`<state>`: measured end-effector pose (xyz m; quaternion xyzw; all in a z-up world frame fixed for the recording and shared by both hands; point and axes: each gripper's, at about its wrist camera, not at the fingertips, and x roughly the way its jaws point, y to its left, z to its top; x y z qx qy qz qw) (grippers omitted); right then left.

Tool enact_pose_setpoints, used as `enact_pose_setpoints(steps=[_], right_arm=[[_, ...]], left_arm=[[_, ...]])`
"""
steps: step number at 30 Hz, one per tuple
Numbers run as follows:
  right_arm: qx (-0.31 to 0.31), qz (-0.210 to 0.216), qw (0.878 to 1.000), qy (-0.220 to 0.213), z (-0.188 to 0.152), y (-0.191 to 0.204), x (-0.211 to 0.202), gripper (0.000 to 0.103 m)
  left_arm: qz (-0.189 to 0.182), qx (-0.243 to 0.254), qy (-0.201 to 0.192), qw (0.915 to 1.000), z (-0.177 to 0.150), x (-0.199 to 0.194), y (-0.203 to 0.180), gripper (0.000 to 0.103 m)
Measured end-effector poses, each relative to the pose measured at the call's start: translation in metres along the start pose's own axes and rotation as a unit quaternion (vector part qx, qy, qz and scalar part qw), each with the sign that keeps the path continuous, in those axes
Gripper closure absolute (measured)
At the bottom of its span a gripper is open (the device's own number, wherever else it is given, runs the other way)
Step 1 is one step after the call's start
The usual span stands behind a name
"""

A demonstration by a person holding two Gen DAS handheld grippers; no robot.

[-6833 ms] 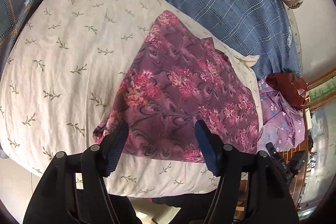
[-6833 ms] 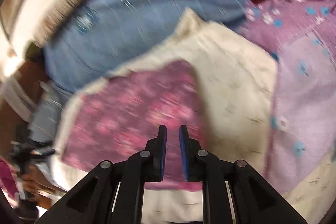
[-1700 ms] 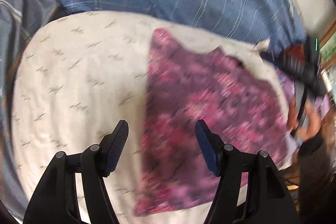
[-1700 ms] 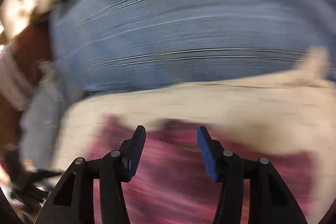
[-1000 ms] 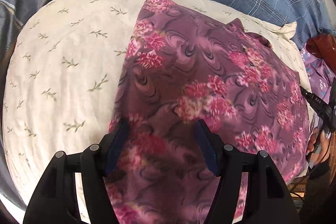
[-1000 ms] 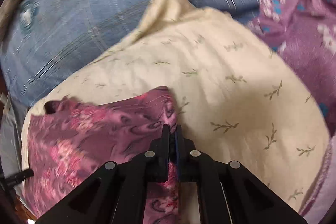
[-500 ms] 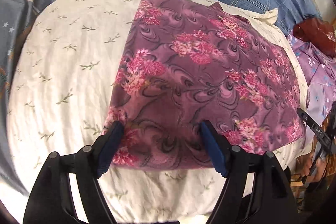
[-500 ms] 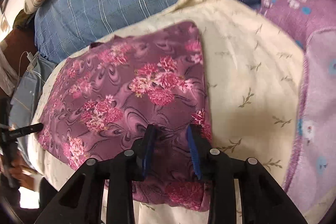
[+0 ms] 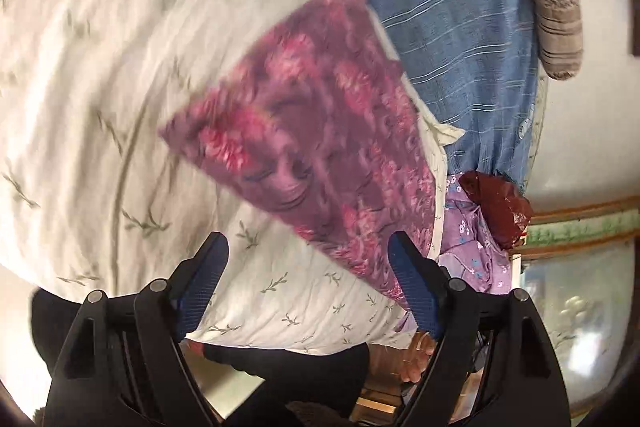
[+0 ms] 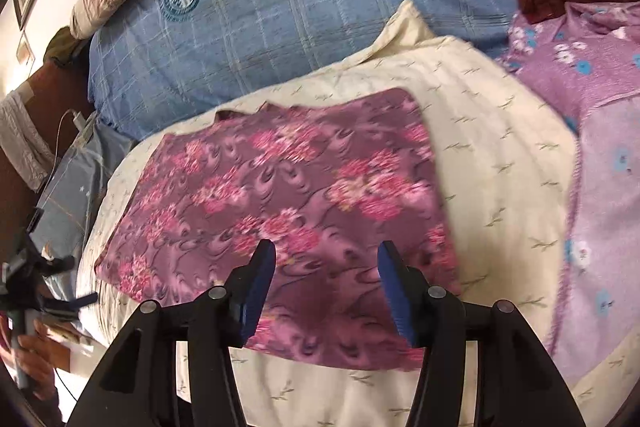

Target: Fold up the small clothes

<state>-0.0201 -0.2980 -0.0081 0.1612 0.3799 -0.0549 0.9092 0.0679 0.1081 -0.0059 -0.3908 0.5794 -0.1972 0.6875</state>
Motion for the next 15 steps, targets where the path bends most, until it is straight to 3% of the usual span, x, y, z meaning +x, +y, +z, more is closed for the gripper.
enact_pose_setpoints(steps=[4, 9, 12, 15], right_arm=[[-0.013, -0.001, 1.0, 0.005, 0.004, 0.013, 0.012, 0.049], [-0.018, -0.007, 1.0, -0.01, 0.026, 0.024, 0.025, 0.049], [-0.022, -0.003, 0.999, -0.04, 0.042, 0.035, 0.03, 0.049], [-0.036, -0.023, 0.998, -0.055, 0.046, 0.045, 0.049, 0.044]], left_arm=[[-0.015, -0.038, 0.007, 0.9992, 0.014, 0.021, 0.007, 0.021], [-0.019, -0.032, -0.009, 0.9993, 0.036, 0.03, -0.007, 0.021], [-0.025, -0.036, -0.008, 0.999, 0.044, 0.039, -0.008, 0.021], [-0.03, -0.027, -0.01, 0.9991, 0.047, 0.042, -0.01, 0.021]])
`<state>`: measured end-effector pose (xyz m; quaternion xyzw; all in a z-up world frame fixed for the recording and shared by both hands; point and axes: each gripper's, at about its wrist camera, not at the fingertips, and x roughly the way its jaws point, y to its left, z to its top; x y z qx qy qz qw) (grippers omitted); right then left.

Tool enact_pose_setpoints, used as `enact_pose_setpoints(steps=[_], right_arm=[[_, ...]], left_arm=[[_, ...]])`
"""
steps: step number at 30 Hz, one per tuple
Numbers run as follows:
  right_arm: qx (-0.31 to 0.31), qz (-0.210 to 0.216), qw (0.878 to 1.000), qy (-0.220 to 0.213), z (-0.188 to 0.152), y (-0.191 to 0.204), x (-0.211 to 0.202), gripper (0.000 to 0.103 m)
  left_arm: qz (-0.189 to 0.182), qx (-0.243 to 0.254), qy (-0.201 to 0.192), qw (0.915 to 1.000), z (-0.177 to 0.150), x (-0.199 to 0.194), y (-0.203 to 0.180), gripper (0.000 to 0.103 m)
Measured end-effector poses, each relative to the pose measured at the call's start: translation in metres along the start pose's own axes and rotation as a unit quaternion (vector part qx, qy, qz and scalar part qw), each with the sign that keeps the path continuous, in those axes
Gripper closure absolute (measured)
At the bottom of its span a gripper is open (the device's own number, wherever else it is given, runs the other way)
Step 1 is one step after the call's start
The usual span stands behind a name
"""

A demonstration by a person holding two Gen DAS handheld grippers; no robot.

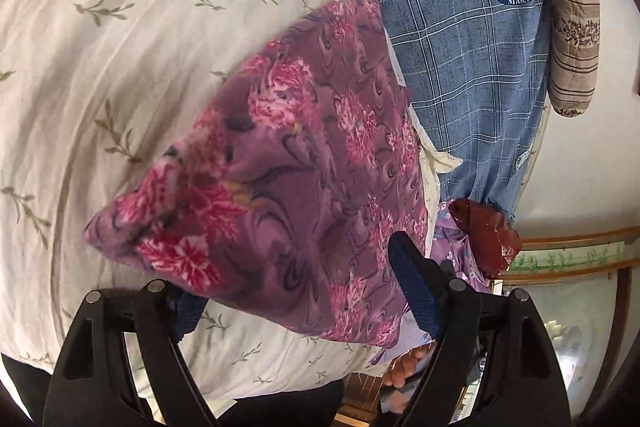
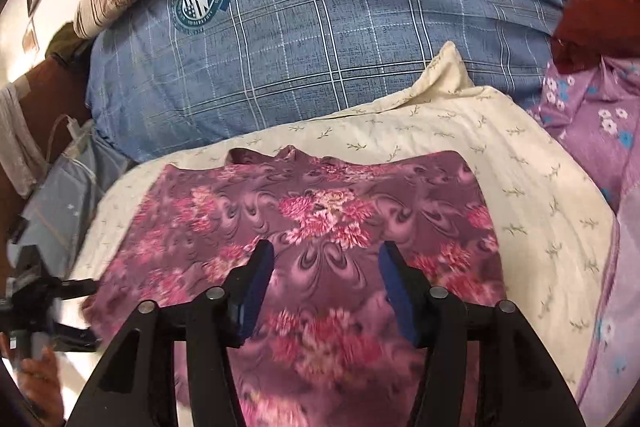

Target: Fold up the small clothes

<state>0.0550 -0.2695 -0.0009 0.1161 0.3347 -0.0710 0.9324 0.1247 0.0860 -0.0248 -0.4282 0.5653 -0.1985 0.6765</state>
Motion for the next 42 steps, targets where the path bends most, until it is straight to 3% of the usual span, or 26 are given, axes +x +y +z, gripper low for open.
enact_pose_setpoints(steps=[2, 4, 5, 6, 8, 9, 10, 13, 16, 21, 23, 26, 29, 31, 34, 36, 38, 40, 42], right_arm=[[-0.007, -0.012, 1.0, 0.02, -0.012, 0.001, 0.027, 0.042], [-0.017, -0.032, 0.997, 0.071, -0.029, 0.0, 0.06, 0.036], [-0.051, -0.044, 0.998, 0.014, -0.039, 0.007, 0.057, 0.033], [-0.07, -0.057, 0.996, 0.007, -0.044, 0.012, 0.058, 0.033], [-0.064, -0.061, 0.996, 0.012, -0.042, 0.013, 0.06, 0.031], [-0.058, -0.054, 0.997, 0.012, -0.042, 0.01, 0.06, 0.03], [-0.054, -0.047, 0.997, 0.01, -0.042, 0.007, 0.06, 0.03], [-0.055, -0.045, 0.997, 0.006, -0.043, 0.007, 0.061, 0.03], [-0.052, -0.041, 0.998, 0.004, -0.044, 0.006, 0.059, 0.029], [-0.048, -0.031, 0.998, 0.0, -0.045, 0.003, 0.057, 0.028], [-0.045, -0.025, 0.999, 0.001, -0.045, 0.002, 0.057, 0.028], [-0.039, -0.006, 0.999, 0.007, -0.044, -0.003, 0.049, 0.028], [-0.022, 0.013, 1.0, -0.012, -0.055, -0.022, 0.014, 0.029], [-0.017, -0.002, 1.0, -0.02, -0.064, -0.035, -0.006, 0.028], [0.036, 0.0, 0.999, -0.013, -0.087, -0.073, -0.03, 0.019], [0.087, 0.002, 0.996, 0.019, -0.106, -0.1, -0.03, 0.018], [0.112, 0.034, 0.993, 0.0, -0.117, -0.114, -0.04, 0.019], [0.12, 0.027, 0.992, 0.006, -0.119, -0.118, -0.046, 0.019], [0.125, 0.032, 0.992, 0.008, -0.119, -0.12, -0.049, 0.019]], left_arm=[[-0.006, 0.003, -0.001, 1.0, 0.0, -0.003, 0.004, 0.021], [-0.009, 0.008, -0.002, 0.9999, 0.001, -0.004, 0.005, 0.021], [-0.009, 0.01, -0.003, 0.9999, 0.0, -0.005, 0.007, 0.022], [-0.004, 0.011, -0.006, 0.9999, 0.0, -0.006, 0.006, 0.026], [0.012, 0.019, -0.009, 0.9997, 0.0, -0.008, 0.006, 0.046], [0.026, 0.025, -0.009, 0.9993, 0.001, -0.007, 0.007, 0.064], [0.039, 0.03, -0.01, 0.9987, 0.001, -0.006, 0.005, 0.071], [0.079, 0.065, -0.027, 0.9943, -0.005, -0.008, -0.008, 0.077], [0.127, 0.136, -0.06, 0.9807, -0.017, -0.013, -0.041, 0.081], [0.168, 0.277, -0.116, 0.9389, -0.051, -0.017, -0.119, 0.082], [0.173, 0.315, -0.121, 0.9255, -0.063, -0.011, -0.145, 0.083], [0.173, 0.351, -0.111, 0.9136, -0.075, 0.004, -0.172, 0.083], [0.166, 0.389, -0.087, 0.9022, -0.092, 0.03, -0.197, 0.083], [0.162, 0.406, -0.069, 0.8969, -0.104, 0.047, -0.208, 0.083], [0.156, 0.434, -0.033, 0.8866, -0.125, 0.083, -0.221, 0.083], [0.163, 0.45, 0.008, 0.8779, -0.14, 0.115, -0.223, 0.083], [0.175, 0.438, 0.042, 0.8806, -0.146, 0.139, -0.214, 0.083], [0.189, 0.412, 0.083, 0.8877, -0.145, 0.157, -0.201, 0.084], [0.179, 0.395, 0.103, 0.8952, -0.143, 0.153, -0.198, 0.084]])
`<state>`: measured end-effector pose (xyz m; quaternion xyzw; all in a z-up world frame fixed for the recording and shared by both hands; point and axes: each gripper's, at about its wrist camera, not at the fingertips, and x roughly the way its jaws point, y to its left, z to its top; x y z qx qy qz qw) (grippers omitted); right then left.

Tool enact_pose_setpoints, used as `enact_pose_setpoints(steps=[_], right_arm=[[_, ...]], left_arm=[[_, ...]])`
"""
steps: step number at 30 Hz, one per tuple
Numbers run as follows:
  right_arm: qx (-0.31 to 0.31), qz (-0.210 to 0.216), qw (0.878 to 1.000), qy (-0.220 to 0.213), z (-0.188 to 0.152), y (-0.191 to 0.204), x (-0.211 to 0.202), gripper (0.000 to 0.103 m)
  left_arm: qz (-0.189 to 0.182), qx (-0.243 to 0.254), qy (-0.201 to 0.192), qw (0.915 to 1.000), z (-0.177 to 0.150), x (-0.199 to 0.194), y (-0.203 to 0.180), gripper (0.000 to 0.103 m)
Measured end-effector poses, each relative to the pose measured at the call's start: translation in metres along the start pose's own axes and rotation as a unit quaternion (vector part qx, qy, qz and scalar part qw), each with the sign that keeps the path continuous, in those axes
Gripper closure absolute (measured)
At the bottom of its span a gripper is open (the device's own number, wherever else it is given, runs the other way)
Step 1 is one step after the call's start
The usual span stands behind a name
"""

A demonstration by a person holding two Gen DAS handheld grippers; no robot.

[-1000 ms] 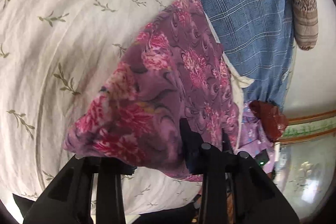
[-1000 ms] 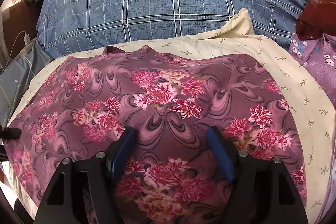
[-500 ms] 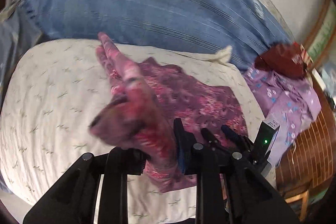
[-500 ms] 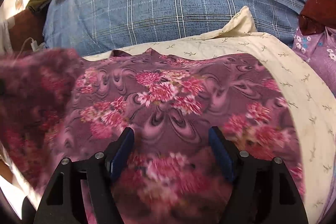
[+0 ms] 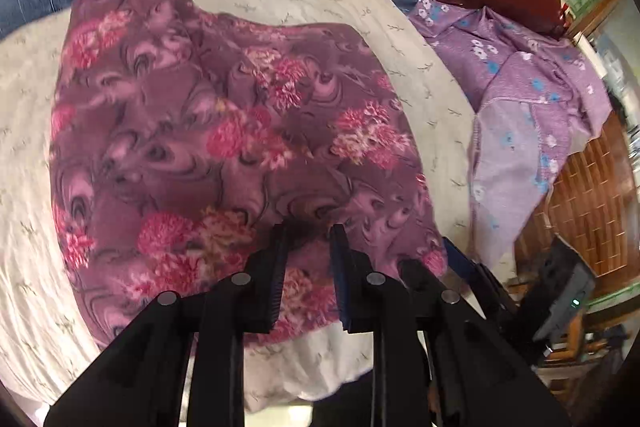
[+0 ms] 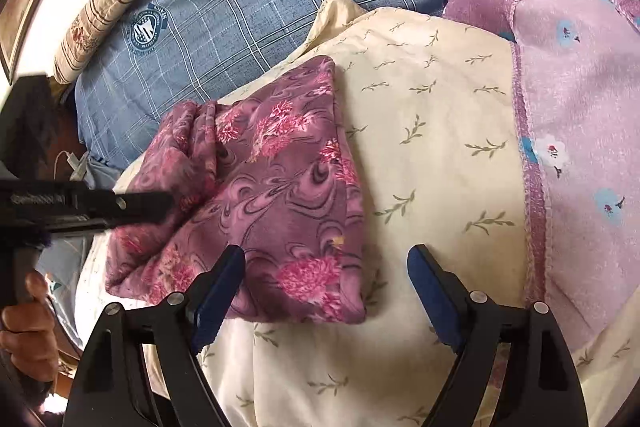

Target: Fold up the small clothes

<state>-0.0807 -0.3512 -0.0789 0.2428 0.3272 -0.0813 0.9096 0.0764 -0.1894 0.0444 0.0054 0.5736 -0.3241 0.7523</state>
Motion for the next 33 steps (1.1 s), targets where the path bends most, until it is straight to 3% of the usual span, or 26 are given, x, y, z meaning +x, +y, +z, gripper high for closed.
enact_pose_setpoints(steps=[2, 3, 6, 7, 9, 11, 14, 17, 20, 23, 28, 33], right_arm=[[0.015, 0.004, 1.0, -0.011, 0.004, -0.004, -0.009, 0.019], [0.023, 0.011, 0.999, -0.025, 0.007, -0.005, -0.015, 0.018], [0.029, 0.048, 0.997, -0.054, 0.022, 0.002, -0.025, 0.017], [0.024, 0.065, 0.996, -0.059, 0.026, 0.008, -0.027, 0.017], [-0.001, 0.106, 0.993, -0.054, 0.036, 0.029, -0.021, 0.015], [-0.027, 0.129, 0.991, -0.038, 0.042, 0.051, -0.007, 0.014], [-0.053, 0.128, 0.99, -0.011, 0.046, 0.078, 0.025, 0.014], [-0.04, 0.144, 0.988, 0.024, 0.05, 0.09, 0.055, 0.014], [-0.057, 0.169, 0.983, 0.03, 0.047, 0.1, 0.065, 0.02], [-0.078, 0.181, 0.98, 0.028, 0.044, 0.105, 0.066, 0.02], [-0.097, 0.178, 0.979, 0.035, 0.035, 0.105, 0.072, 0.02], [-0.103, 0.184, 0.977, 0.036, 0.035, 0.108, 0.072, 0.019]], left_arm=[[-0.019, 0.012, 0.0, 0.9997, -0.003, -0.023, 0.002, 0.081], [-0.022, 0.023, -0.005, 0.9995, -0.004, -0.036, 0.002, 0.074], [0.02, 0.048, -0.045, 0.9976, 0.005, -0.077, 0.012, 0.023], [0.053, 0.053, -0.068, 0.9949, 0.017, -0.089, 0.017, 0.02], [0.105, 0.066, -0.081, 0.9889, 0.045, -0.097, 0.029, 0.02], [0.131, 0.055, -0.061, 0.9879, 0.073, -0.089, 0.044, 0.02], [0.131, -0.002, -0.008, 0.9914, 0.118, -0.061, 0.071, 0.02], [0.148, -0.032, 0.033, 0.988, 0.149, -0.021, 0.081, 0.02], [0.192, -0.042, 0.073, 0.9778, 0.163, 0.013, 0.082, 0.02], [0.193, -0.062, 0.106, 0.9735, 0.174, 0.035, 0.084, 0.02], [0.228, -0.051, 0.121, 0.9647, 0.191, 0.063, 0.065, 0.02], [0.266, -0.037, 0.149, 0.9516, 0.185, 0.089, 0.065, 0.02]])
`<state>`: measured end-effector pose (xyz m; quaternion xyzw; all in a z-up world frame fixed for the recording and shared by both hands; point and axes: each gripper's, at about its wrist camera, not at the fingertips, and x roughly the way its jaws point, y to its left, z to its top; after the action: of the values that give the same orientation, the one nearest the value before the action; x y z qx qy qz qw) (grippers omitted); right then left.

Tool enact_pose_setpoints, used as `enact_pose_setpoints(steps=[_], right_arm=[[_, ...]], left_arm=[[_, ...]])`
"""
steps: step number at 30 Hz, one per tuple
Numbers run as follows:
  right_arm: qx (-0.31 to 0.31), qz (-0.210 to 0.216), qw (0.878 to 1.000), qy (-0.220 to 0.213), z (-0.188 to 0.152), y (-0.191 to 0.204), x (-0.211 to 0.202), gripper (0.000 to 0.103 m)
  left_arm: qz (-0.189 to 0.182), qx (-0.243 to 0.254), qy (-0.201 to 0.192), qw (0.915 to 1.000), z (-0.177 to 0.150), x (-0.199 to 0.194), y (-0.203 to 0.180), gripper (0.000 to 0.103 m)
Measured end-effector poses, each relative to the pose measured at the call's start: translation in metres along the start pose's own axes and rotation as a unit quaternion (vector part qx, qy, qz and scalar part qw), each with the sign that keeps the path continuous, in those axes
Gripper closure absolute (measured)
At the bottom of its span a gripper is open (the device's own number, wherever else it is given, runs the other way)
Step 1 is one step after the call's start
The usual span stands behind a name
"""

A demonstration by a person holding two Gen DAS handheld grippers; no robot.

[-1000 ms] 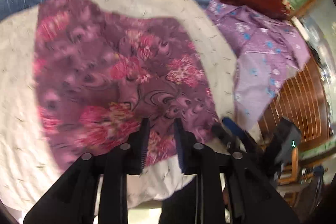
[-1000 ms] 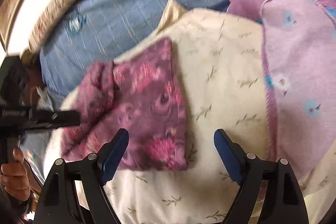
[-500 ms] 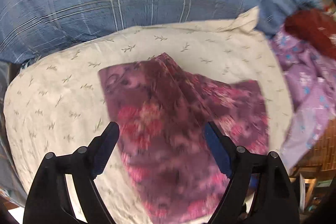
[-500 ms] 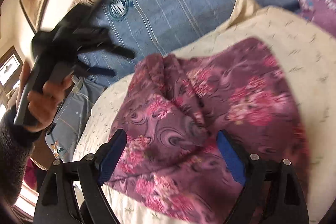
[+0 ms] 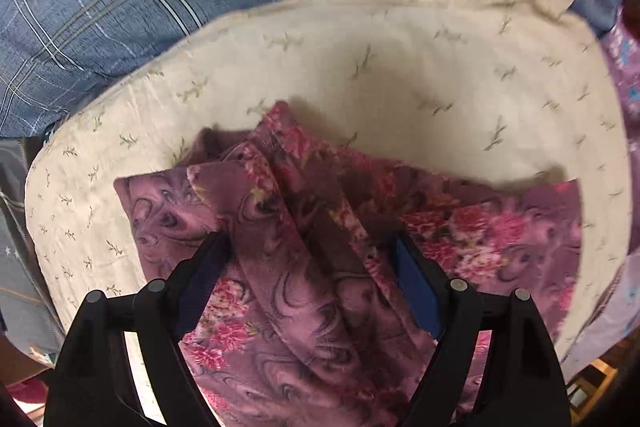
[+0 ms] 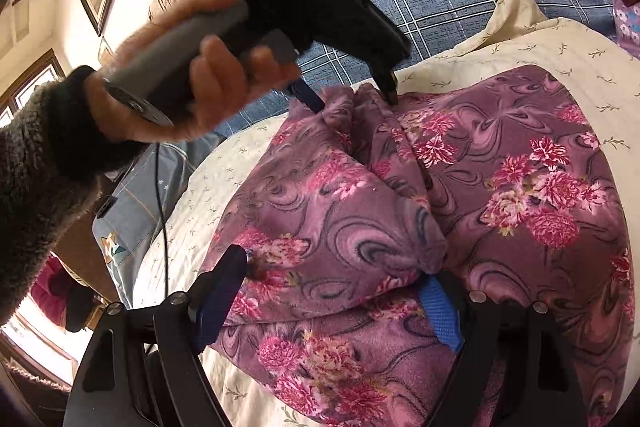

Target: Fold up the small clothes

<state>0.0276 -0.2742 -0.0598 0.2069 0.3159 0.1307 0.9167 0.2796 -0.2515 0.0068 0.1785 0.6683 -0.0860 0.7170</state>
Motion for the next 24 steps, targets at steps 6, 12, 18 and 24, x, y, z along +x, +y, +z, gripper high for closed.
enact_pose_setpoints(steps=[6, 12, 18, 24], right_arm=[[0.018, 0.005, 1.0, -0.013, 0.006, -0.005, -0.011, 0.095], [0.024, 0.041, 0.998, -0.047, 0.014, 0.009, -0.039, 0.095], [0.027, 0.025, 0.995, -0.096, -0.001, 0.015, -0.103, 0.095], [0.121, -0.033, 0.989, -0.072, -0.037, -0.039, -0.118, 0.095]], left_arm=[[-0.001, -0.015, -0.039, 0.9991, -0.026, -0.016, 0.01, 0.072], [-0.074, -0.039, -0.102, 0.9912, -0.063, -0.065, 0.026, 0.094], [-0.137, 0.022, -0.156, 0.9779, -0.086, -0.127, -0.032, 0.094], [-0.176, 0.062, -0.108, 0.9764, -0.079, -0.066, -0.112, 0.093]])
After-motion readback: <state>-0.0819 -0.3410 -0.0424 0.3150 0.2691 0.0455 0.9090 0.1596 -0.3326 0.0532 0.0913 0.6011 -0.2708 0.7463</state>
